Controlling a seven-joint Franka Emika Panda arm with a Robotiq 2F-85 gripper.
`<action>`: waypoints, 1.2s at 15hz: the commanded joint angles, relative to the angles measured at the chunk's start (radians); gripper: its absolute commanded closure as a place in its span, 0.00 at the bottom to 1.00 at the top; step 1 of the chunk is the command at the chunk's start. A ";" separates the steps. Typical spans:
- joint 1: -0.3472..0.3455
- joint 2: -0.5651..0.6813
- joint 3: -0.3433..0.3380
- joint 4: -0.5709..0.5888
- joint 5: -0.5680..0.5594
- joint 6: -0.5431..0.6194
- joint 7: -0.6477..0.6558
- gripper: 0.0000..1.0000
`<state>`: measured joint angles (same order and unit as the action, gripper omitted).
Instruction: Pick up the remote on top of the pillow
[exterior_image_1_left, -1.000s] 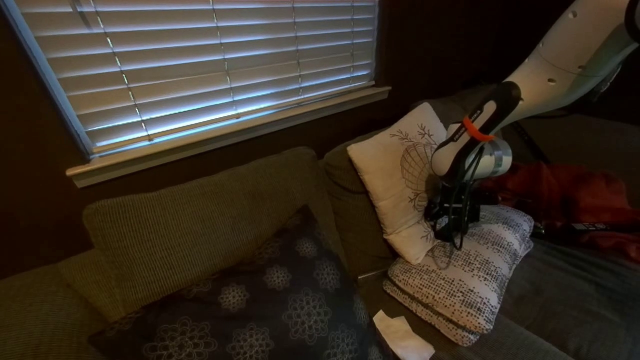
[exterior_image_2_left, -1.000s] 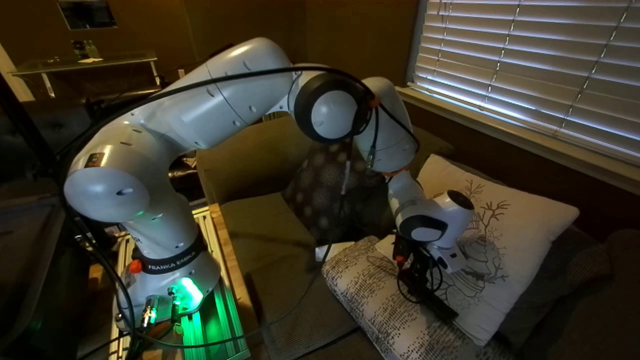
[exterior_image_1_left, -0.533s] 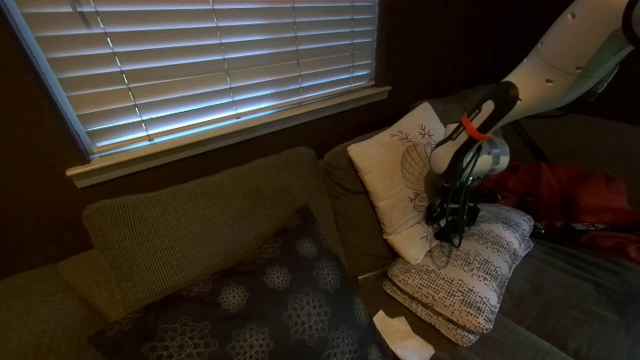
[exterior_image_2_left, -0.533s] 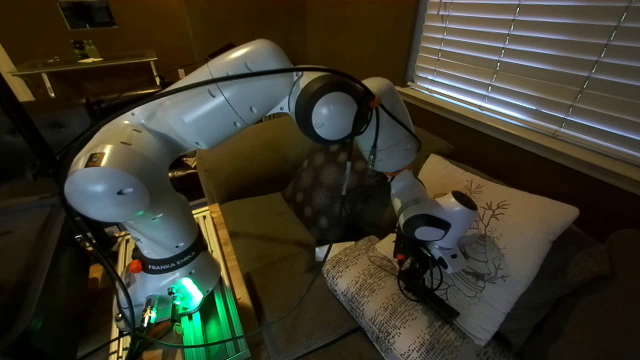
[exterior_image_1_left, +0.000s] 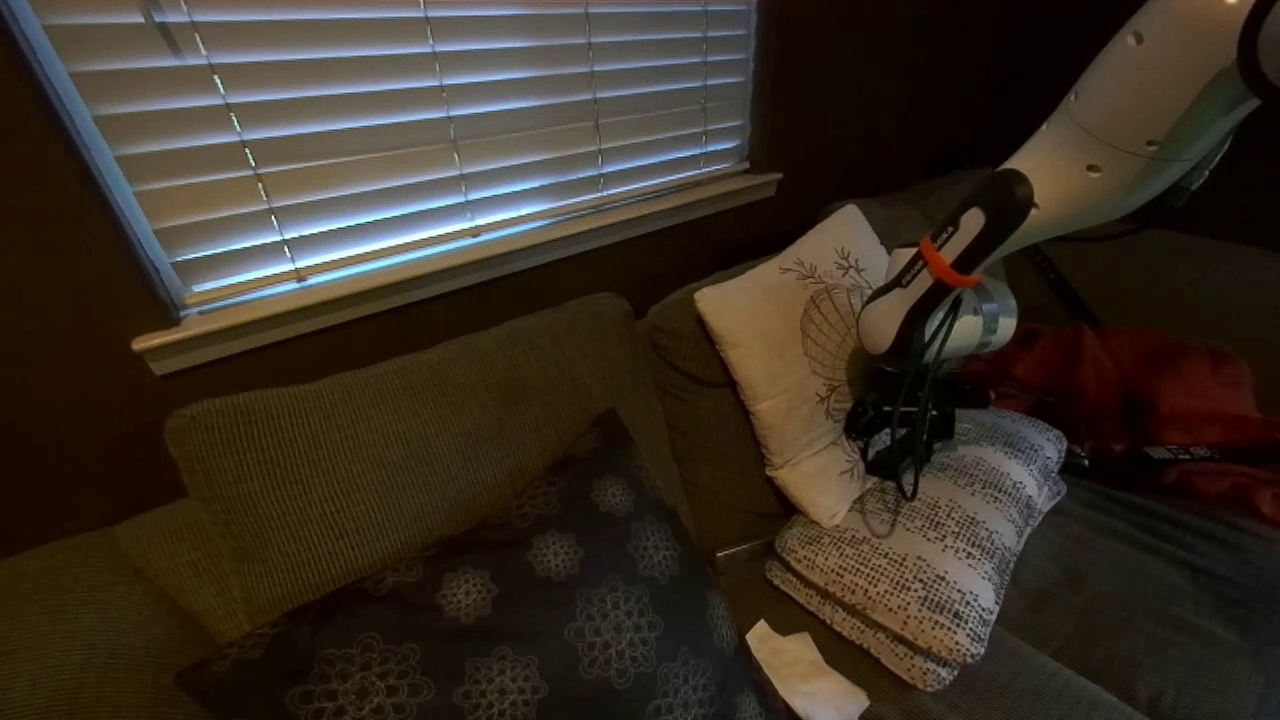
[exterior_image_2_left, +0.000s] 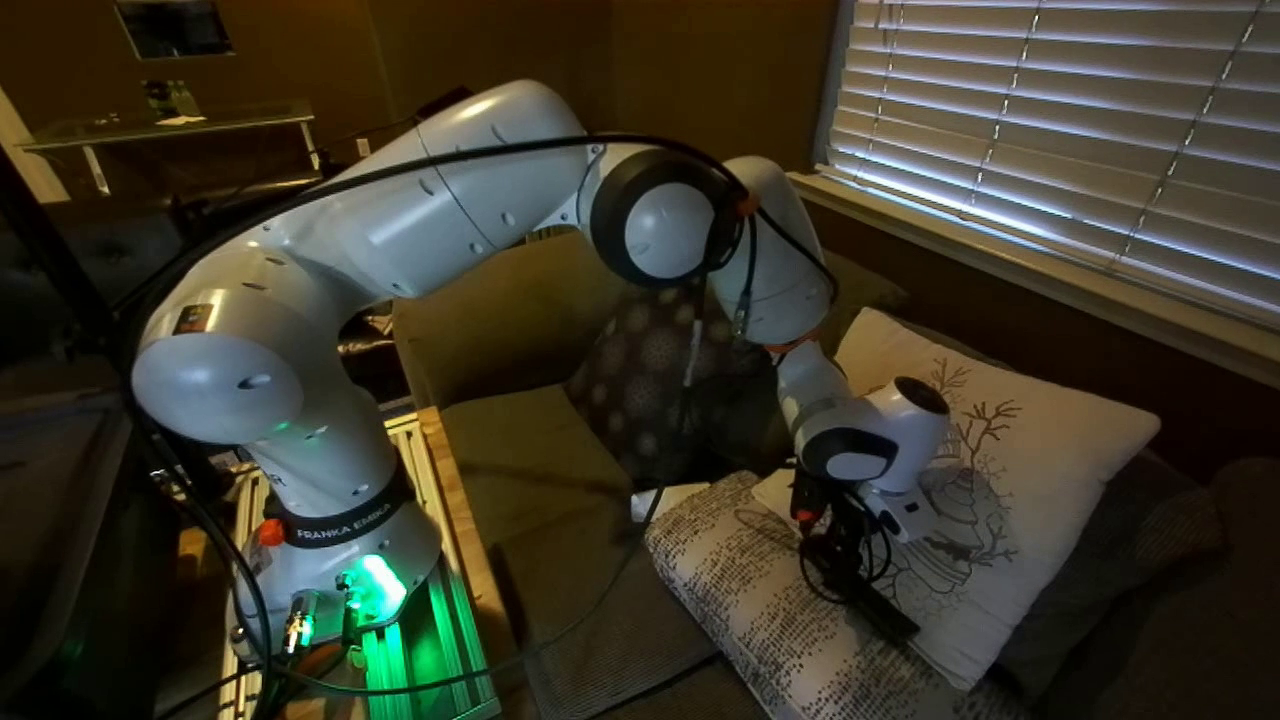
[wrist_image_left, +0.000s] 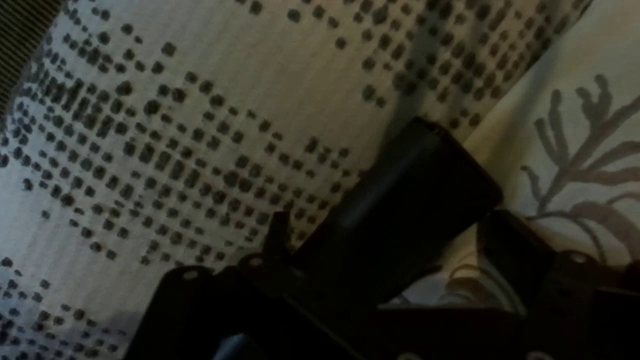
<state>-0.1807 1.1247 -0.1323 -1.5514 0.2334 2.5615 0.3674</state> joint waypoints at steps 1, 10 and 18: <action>0.014 0.052 -0.009 0.042 0.007 0.062 0.005 0.00; -0.008 0.030 0.014 0.025 0.017 0.043 -0.018 0.32; -0.017 -0.014 0.033 -0.013 0.034 0.027 -0.014 0.67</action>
<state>-0.1858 1.1355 -0.1214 -1.5487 0.2367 2.5935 0.3715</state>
